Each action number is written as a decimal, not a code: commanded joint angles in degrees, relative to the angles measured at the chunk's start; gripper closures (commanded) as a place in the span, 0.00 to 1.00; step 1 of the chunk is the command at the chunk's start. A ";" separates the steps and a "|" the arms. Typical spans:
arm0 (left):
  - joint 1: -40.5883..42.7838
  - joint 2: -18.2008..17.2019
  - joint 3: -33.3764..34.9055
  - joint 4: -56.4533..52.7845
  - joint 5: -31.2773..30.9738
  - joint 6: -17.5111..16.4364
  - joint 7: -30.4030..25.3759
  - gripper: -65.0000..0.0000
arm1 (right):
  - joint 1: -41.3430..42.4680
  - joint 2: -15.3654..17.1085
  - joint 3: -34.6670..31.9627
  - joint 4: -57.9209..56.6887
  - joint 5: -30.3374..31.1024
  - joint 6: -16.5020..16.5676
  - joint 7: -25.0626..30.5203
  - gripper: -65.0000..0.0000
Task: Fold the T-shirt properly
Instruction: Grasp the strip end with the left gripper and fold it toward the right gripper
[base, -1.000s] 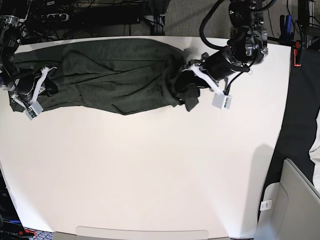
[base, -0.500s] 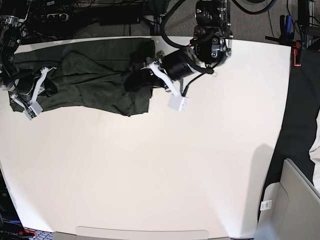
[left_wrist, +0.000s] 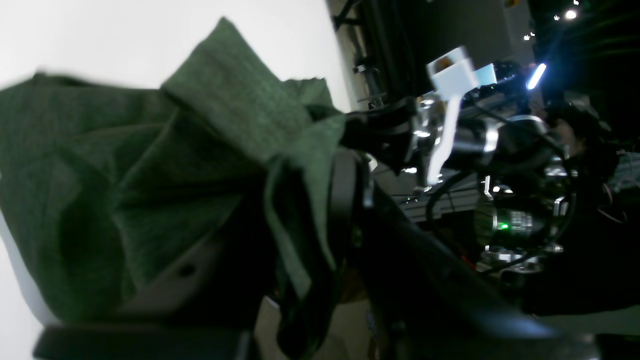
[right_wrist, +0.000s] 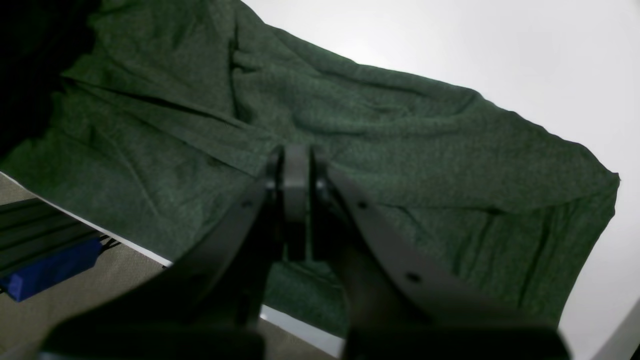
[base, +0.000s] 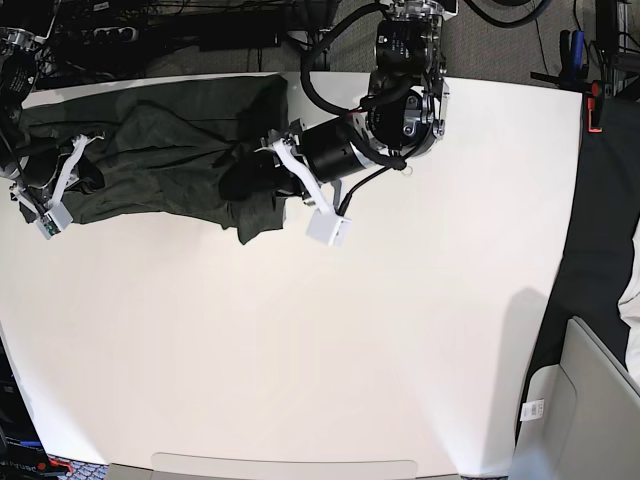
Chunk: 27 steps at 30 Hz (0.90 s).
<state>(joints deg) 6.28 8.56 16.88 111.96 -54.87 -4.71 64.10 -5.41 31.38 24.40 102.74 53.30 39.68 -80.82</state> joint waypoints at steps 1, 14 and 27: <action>-0.53 0.44 0.39 0.70 -1.88 -0.61 -0.40 0.94 | 0.44 1.28 0.96 0.95 0.81 0.32 0.82 0.99; -4.22 0.44 5.49 -1.15 -1.79 -8.52 0.21 0.88 | 0.44 1.20 1.31 0.95 0.81 0.32 0.82 0.99; -4.66 0.44 6.72 -2.56 -1.88 -8.52 0.30 0.67 | 0.44 1.02 1.31 0.95 0.90 0.32 0.82 0.99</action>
<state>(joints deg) 2.37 8.40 23.53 108.53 -55.27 -12.49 64.90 -5.56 31.31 25.12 102.74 53.28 39.68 -80.79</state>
